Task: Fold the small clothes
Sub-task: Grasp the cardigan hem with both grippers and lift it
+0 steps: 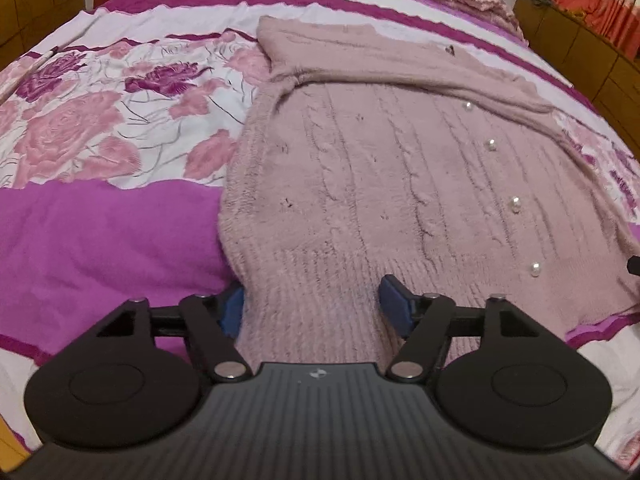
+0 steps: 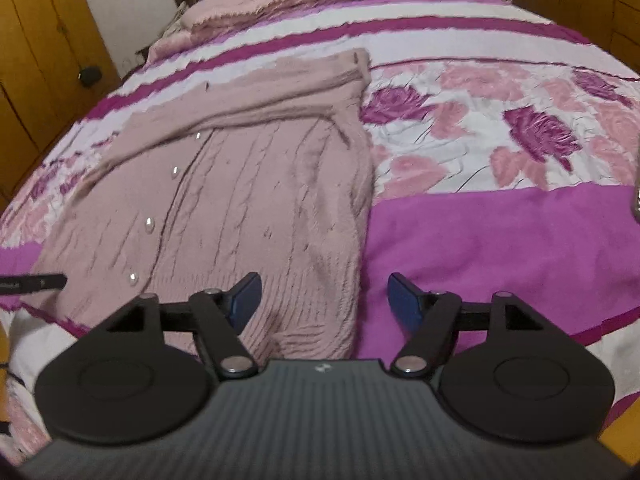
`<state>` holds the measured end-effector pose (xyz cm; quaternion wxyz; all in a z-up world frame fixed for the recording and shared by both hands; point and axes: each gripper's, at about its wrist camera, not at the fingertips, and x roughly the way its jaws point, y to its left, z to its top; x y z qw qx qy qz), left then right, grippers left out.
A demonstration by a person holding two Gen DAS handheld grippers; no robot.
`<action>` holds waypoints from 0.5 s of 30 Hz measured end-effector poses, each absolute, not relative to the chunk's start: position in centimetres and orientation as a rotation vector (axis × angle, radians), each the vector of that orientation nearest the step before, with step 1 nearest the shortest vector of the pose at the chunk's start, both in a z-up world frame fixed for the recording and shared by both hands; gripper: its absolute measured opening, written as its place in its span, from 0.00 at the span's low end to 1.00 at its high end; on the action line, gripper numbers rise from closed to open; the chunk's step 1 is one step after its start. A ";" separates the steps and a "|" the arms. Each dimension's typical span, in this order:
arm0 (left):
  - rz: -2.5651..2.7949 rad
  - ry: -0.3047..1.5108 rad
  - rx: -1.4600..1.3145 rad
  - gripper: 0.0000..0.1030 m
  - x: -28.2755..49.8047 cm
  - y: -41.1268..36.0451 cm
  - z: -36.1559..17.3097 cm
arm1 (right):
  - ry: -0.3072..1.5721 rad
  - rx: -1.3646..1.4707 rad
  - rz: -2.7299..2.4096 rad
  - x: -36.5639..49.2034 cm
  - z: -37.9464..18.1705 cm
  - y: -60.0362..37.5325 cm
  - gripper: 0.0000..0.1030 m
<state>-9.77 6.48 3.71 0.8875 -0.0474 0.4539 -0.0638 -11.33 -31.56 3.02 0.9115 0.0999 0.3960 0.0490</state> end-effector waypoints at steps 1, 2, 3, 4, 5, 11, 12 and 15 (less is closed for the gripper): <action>-0.127 0.942 -0.091 0.71 -9.6 6.3 3.6 | 0.833 0.202 0.111 -11.2 2.7 -31.4 0.70; -0.121 0.936 -0.081 0.70 -9.7 6.1 3.6 | 0.842 0.196 0.119 -11.1 2.3 -31.3 0.71; -0.118 0.925 -0.066 0.65 -9.8 5.9 3.7 | 0.842 0.187 0.125 -11.2 2.1 -31.1 0.70; -0.117 0.906 -0.043 0.55 -10.1 5.6 4.0 | 0.834 0.165 0.135 -11.4 1.9 -30.7 0.69; -0.122 0.886 -0.023 0.50 -10.6 5.3 4.4 | 0.823 0.146 0.150 -11.6 1.9 -30.5 0.59; -0.137 0.891 -0.062 0.37 -10.3 5.5 4.4 | 0.819 0.179 0.211 -11.6 2.0 -30.7 0.46; -0.138 0.903 -0.080 0.38 -10.1 5.6 4.1 | 0.829 0.194 0.214 -11.4 1.8 -30.9 0.47; -0.158 0.924 -0.090 0.45 -9.6 5.9 3.7 | 0.838 0.188 0.239 -11.2 1.4 -31.1 0.47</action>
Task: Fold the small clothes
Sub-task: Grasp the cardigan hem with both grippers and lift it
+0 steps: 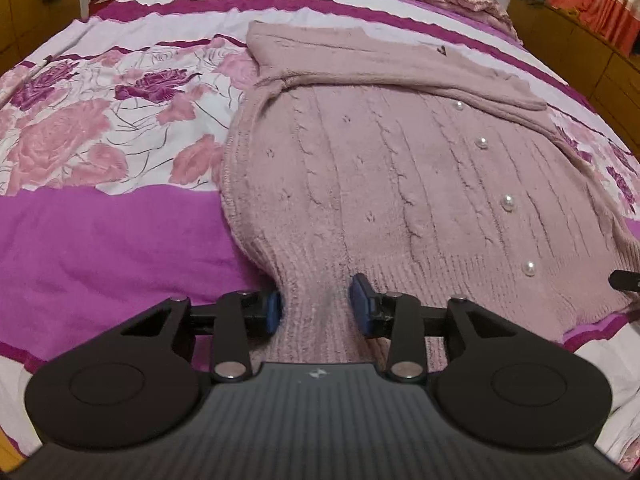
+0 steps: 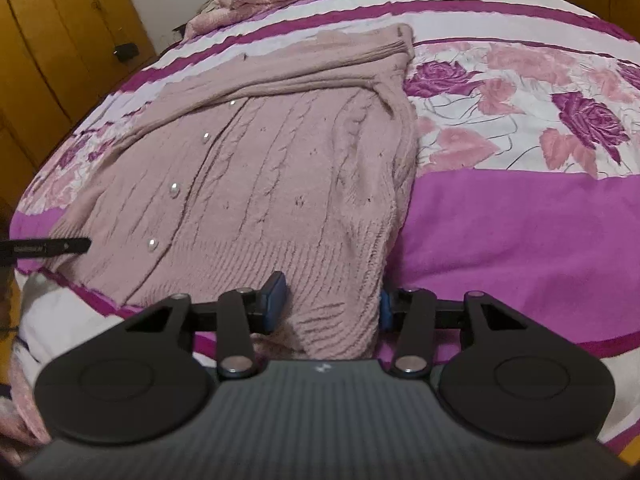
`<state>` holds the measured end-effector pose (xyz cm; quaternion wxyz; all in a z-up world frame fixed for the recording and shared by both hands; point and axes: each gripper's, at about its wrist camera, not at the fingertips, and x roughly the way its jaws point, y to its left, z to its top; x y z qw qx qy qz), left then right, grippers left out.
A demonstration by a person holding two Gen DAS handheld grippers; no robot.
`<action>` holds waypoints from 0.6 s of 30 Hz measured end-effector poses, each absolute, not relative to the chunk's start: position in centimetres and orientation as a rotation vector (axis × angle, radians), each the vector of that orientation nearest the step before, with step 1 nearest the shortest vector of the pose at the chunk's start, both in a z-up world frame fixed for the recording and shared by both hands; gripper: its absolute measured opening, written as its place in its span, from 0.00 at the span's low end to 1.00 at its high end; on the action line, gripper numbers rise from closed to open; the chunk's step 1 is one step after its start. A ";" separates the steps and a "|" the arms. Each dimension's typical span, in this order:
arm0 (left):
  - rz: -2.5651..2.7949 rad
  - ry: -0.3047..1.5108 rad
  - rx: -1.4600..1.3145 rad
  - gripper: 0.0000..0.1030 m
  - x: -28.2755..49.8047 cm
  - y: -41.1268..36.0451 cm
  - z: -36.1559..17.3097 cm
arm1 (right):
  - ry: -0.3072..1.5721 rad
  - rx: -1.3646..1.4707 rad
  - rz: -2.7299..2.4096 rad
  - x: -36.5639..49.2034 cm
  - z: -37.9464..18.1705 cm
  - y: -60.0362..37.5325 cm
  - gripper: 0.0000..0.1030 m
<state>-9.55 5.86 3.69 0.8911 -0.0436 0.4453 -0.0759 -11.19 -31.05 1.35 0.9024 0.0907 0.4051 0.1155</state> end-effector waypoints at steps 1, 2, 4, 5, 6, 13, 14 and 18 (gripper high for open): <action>-0.165 0.935 -0.105 0.52 -9.3 6.0 3.6 | 0.838 0.186 0.246 -11.2 1.2 -31.1 0.47; -0.169 0.952 -0.131 0.54 -9.0 6.1 3.5 | 0.836 0.190 0.252 -11.1 1.1 -31.1 0.47; -0.180 0.978 -0.162 0.57 -8.4 6.4 3.3 | 0.832 0.205 0.262 -11.0 1.2 -31.3 0.46; -0.186 0.987 -0.169 0.57 -8.3 6.4 3.3 | 0.831 0.210 0.269 -11.0 1.2 -31.4 0.46; -0.188 0.993 -0.176 0.57 -8.2 6.4 3.3 | 0.831 0.213 0.274 -10.9 1.2 -31.5 0.42; -0.246 0.969 -0.441 0.14 -7.4 8.8 4.7 | 0.794 0.426 0.354 -9.9 1.9 -33.3 0.16; -0.247 0.957 -0.479 0.13 -7.1 9.1 5.0 | 0.774 0.465 0.364 -9.7 2.3 -33.6 0.16; -0.258 0.879 -0.506 0.13 -6.3 9.1 7.3 | 0.676 0.568 0.381 -8.6 4.3 -34.5 0.16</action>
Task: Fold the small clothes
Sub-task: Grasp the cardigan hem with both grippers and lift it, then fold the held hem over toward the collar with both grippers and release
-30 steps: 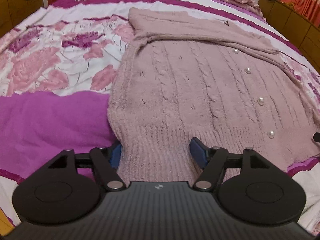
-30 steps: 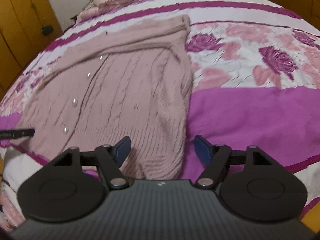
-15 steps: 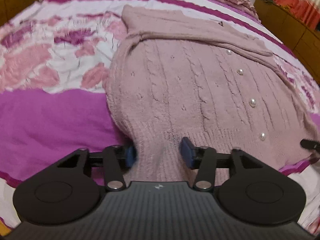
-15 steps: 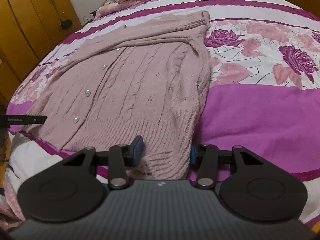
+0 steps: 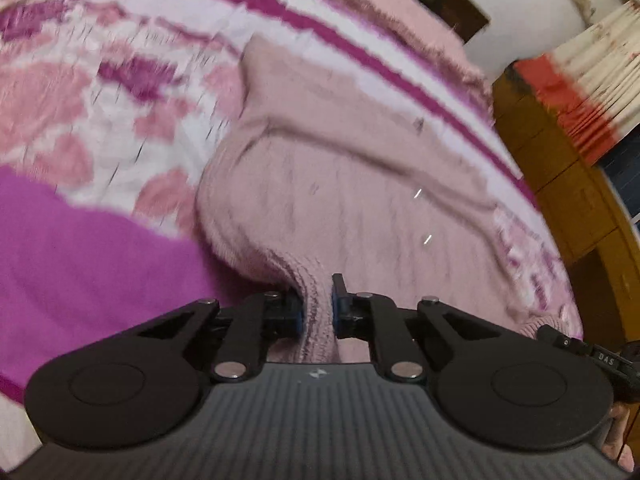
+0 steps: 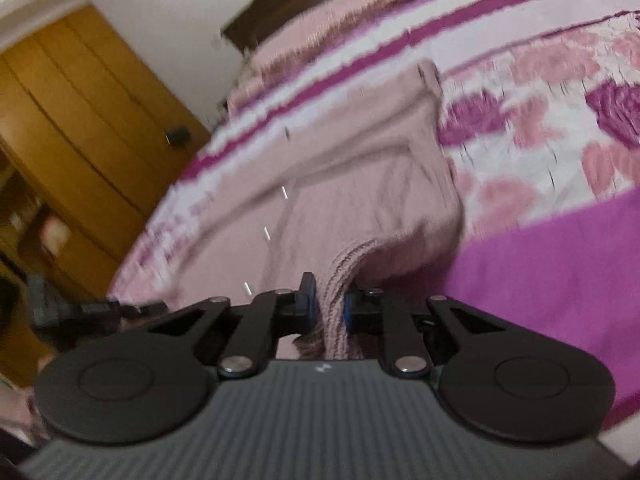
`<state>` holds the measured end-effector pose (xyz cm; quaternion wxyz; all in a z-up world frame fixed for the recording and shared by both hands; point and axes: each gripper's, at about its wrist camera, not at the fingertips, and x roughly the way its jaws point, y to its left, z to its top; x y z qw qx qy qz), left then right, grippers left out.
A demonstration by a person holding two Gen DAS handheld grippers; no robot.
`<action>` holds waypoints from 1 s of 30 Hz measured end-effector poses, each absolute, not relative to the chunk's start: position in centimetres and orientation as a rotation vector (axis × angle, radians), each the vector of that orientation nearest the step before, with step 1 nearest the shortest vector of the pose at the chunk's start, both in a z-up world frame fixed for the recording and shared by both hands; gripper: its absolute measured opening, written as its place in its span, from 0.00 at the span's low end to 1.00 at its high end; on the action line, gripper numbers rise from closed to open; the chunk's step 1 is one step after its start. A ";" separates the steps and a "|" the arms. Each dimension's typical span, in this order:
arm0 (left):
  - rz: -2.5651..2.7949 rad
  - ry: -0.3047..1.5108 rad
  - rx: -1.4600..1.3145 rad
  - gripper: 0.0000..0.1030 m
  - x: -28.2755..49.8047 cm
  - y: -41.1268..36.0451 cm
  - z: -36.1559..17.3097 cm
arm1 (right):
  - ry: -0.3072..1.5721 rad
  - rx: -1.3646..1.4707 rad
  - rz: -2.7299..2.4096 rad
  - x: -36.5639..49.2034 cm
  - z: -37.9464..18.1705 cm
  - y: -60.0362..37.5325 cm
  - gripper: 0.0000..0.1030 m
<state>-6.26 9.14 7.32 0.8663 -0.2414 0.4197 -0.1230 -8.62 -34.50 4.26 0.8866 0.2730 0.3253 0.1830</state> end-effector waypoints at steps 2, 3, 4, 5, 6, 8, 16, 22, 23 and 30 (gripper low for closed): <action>-0.271 0.843 -0.531 0.12 -5.6 9.2 8.5 | 0.627 0.579 0.379 -7.8 5.3 -34.8 0.16; -0.274 0.823 -0.543 0.12 -5.2 9.2 9.1 | 0.604 0.576 0.375 -7.4 5.7 -34.9 0.15; -0.275 0.805 -0.553 0.12 -4.8 9.3 9.6 | 0.583 0.574 0.371 -6.9 6.2 -35.1 0.15; -0.276 0.788 -0.562 0.12 -4.5 9.4 10.1 | 0.570 0.572 0.367 -6.5 6.5 -35.1 0.15; -0.277 0.765 -0.574 0.12 -3.9 9.5 10.7 | 0.558 0.572 0.363 -6.0 6.8 -35.2 0.15; -0.272 0.727 -0.585 0.12 -2.9 9.5 11.8 | 0.530 0.566 0.354 -4.8 7.6 -35.2 0.15; -0.226 0.591 -0.603 0.12 1.2 9.3 16.3 | 0.397 0.589 0.316 0.0 9.8 -35.7 0.15; -0.204 0.533 -0.576 0.12 6.2 8.2 18.4 | 0.307 0.591 0.261 5.6 11.6 -35.7 0.15; -0.197 0.530 -0.567 0.12 7.2 8.0 18.4 | 0.298 0.584 0.251 6.6 11.8 -35.6 0.15; -0.122 0.579 -0.488 0.12 15.4 7.0 15.2 | 0.315 0.476 0.182 13.2 10.1 -34.2 0.15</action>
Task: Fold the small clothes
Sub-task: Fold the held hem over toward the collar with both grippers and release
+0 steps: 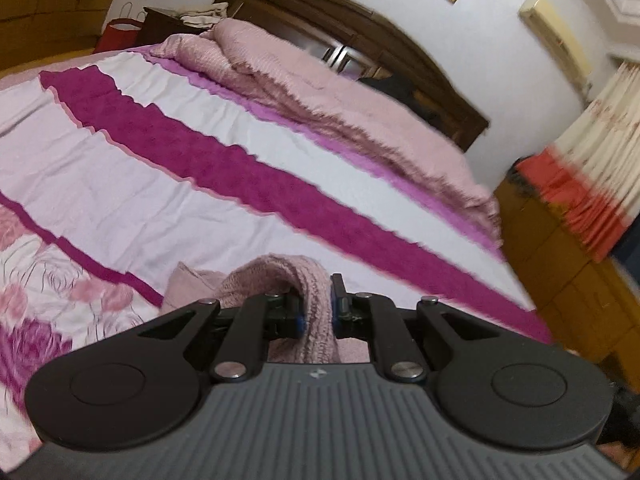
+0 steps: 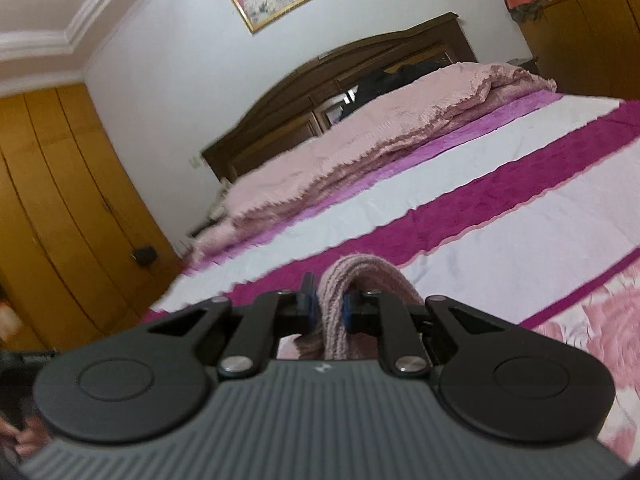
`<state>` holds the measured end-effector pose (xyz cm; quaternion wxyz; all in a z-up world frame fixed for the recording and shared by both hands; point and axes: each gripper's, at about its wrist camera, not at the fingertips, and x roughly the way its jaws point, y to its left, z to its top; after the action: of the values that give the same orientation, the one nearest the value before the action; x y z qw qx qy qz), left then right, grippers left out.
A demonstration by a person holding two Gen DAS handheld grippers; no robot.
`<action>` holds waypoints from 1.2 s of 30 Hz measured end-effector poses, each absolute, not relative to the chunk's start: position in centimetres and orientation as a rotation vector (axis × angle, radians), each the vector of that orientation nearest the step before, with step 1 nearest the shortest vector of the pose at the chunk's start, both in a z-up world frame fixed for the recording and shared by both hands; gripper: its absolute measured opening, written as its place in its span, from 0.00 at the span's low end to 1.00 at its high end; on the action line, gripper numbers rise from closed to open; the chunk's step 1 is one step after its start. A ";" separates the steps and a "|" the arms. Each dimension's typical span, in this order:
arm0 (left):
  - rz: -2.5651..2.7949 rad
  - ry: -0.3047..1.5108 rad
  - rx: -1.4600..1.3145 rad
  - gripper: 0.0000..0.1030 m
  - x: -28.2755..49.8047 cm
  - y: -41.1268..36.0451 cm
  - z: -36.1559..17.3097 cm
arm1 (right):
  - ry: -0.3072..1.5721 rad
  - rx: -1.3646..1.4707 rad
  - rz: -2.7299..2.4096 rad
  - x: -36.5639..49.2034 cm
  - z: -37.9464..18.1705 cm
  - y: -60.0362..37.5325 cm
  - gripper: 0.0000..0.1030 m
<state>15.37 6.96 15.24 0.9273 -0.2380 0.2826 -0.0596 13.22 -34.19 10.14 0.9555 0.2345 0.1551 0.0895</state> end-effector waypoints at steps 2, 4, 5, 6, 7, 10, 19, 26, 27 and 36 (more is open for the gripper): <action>-0.096 0.618 -0.459 0.12 17.6 6.7 13.1 | 0.343 0.421 0.155 14.9 8.8 -33.5 0.15; -0.072 0.662 -0.439 0.12 19.6 6.8 10.8 | 0.376 0.376 0.126 16.2 7.3 -33.0 0.15; -0.056 0.681 -0.427 0.12 20.3 6.9 9.8 | 0.393 0.361 0.109 16.8 6.5 -32.9 0.15; -0.042 0.702 -0.412 0.12 20.9 7.0 8.8 | 0.407 0.351 0.096 17.2 5.9 -32.8 0.15; -0.026 0.723 -0.400 0.12 21.6 7.2 7.7 | 0.426 0.347 0.078 17.6 5.2 -32.9 0.15; -0.002 0.794 -0.401 0.13 23.1 7.9 5.0 | 0.510 0.369 0.026 18.8 2.9 -33.5 0.17; -0.028 0.830 -0.333 0.44 22.1 8.4 6.2 | 0.588 0.386 0.088 17.5 2.9 -34.5 0.35; -0.060 0.743 -0.181 0.61 16.2 7.6 10.2 | 0.570 0.289 0.153 13.3 4.9 -34.3 0.49; -0.074 0.737 -0.167 0.62 15.6 7.2 10.3 | 0.567 0.277 0.161 12.7 5.1 -34.1 0.49; -0.197 0.844 -0.084 0.62 13.9 2.8 6.9 | 0.619 0.168 0.252 10.9 3.3 -30.1 0.48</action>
<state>13.93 2.77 6.88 0.9068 -0.0405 0.4088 -0.0953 10.92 -30.11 3.34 0.9412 0.0822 0.3035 0.1234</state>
